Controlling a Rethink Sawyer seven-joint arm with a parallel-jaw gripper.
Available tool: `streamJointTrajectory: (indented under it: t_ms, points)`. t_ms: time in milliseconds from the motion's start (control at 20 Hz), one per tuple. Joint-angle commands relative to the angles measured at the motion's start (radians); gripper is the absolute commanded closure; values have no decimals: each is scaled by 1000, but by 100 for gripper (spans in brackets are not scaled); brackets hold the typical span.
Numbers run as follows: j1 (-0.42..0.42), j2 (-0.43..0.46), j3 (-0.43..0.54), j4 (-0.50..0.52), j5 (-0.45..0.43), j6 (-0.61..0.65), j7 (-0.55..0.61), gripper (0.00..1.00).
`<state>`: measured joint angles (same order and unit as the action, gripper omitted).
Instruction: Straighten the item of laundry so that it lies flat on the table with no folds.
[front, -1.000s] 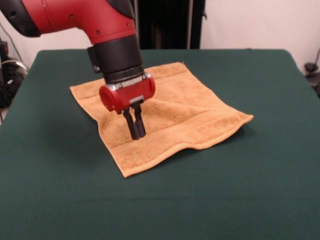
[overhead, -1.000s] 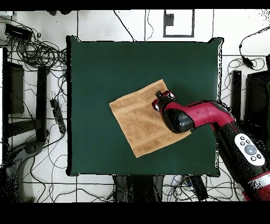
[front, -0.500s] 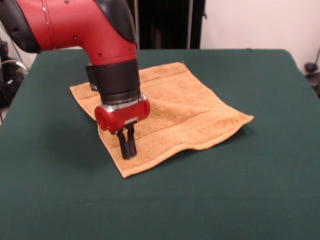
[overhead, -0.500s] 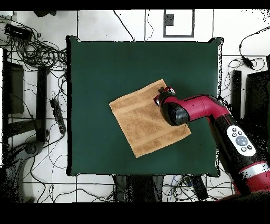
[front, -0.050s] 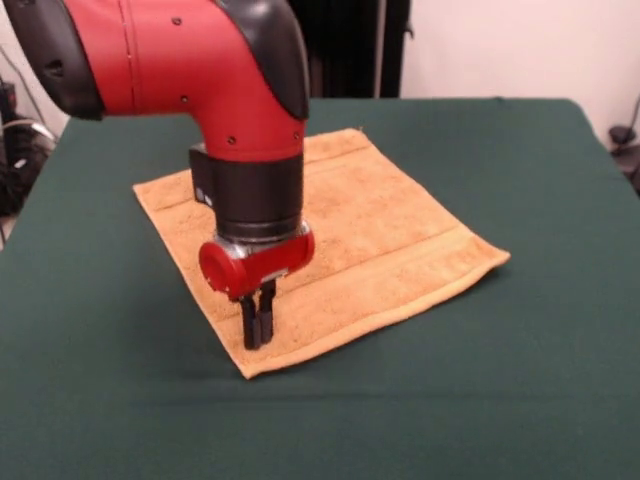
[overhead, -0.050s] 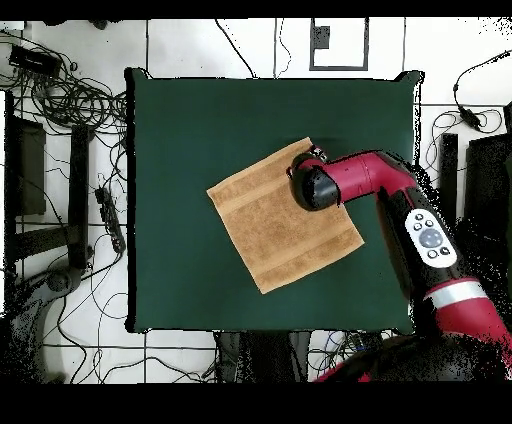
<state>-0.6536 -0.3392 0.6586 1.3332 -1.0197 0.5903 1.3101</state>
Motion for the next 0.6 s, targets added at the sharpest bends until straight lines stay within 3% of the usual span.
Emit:
streamJointTrajectory:
  t_ms: [50, 400, 600]
  points:
    - [71, 355, -104, -351, -45, 137, -46, 100]
    - [-30, 461, 29, -391, -7, -79, -204, 100]
    - [-85, 445, 64, -319, 28, -124, -262, 100]
